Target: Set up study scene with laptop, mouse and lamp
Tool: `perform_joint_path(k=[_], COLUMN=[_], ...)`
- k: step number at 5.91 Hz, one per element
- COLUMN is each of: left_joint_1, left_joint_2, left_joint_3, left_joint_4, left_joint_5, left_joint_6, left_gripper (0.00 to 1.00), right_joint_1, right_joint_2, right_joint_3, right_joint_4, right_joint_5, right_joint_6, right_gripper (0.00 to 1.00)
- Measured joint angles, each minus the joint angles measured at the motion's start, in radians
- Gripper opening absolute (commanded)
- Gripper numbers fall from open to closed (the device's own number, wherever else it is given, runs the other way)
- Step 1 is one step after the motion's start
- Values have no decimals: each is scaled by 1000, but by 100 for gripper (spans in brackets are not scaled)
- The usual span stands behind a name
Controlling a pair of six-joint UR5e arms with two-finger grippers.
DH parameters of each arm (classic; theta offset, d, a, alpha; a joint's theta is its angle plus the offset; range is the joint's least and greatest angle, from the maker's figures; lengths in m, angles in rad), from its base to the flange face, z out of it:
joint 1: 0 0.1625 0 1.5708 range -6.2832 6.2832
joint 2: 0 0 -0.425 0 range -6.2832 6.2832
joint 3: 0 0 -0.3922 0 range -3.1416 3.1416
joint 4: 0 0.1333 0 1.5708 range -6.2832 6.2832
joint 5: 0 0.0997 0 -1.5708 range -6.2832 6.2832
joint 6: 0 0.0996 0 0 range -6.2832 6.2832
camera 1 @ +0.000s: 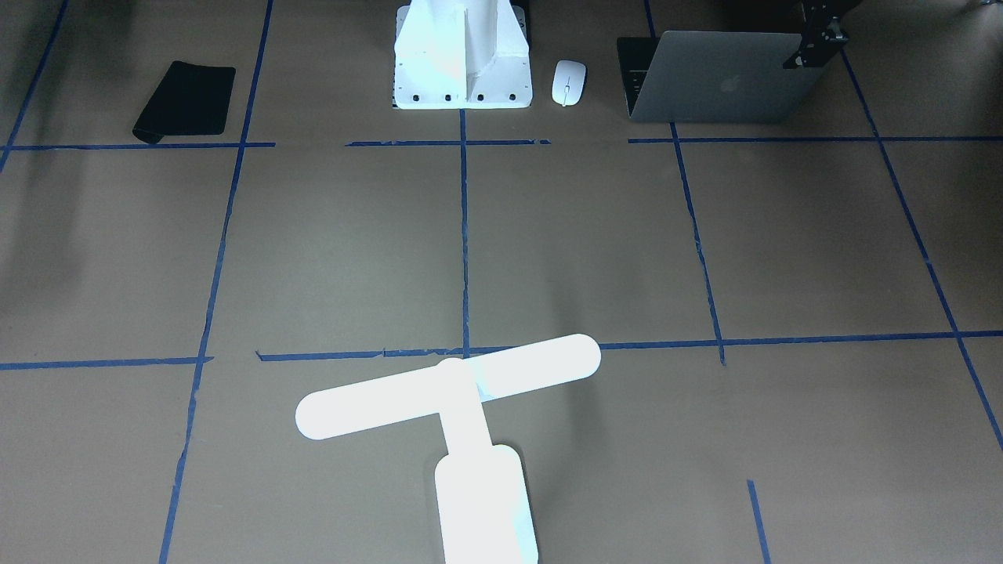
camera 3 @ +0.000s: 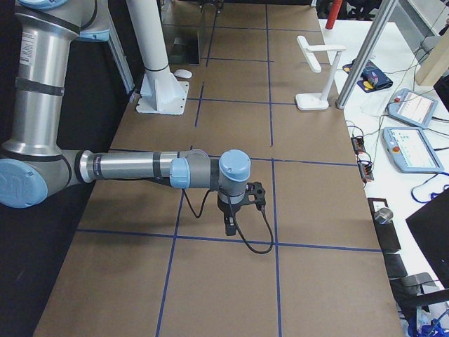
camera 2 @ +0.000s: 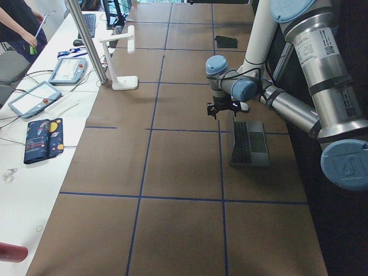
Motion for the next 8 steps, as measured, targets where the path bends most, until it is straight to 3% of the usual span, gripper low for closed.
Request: perform_joint_path(k=[8], left_joint_1=[158], left_joint_2=[-47], left_joint_3=[72], left_joint_4=[-12], left_joint_5=[50], left_joint_6=[-119], left_gripper=[92], right_joint_1=[0], right_joint_2=[-2], right_joint_3=[-8], right_joint_4=[0], right_joint_5=[0], right_joint_6=[-2], right_gripper=[100])
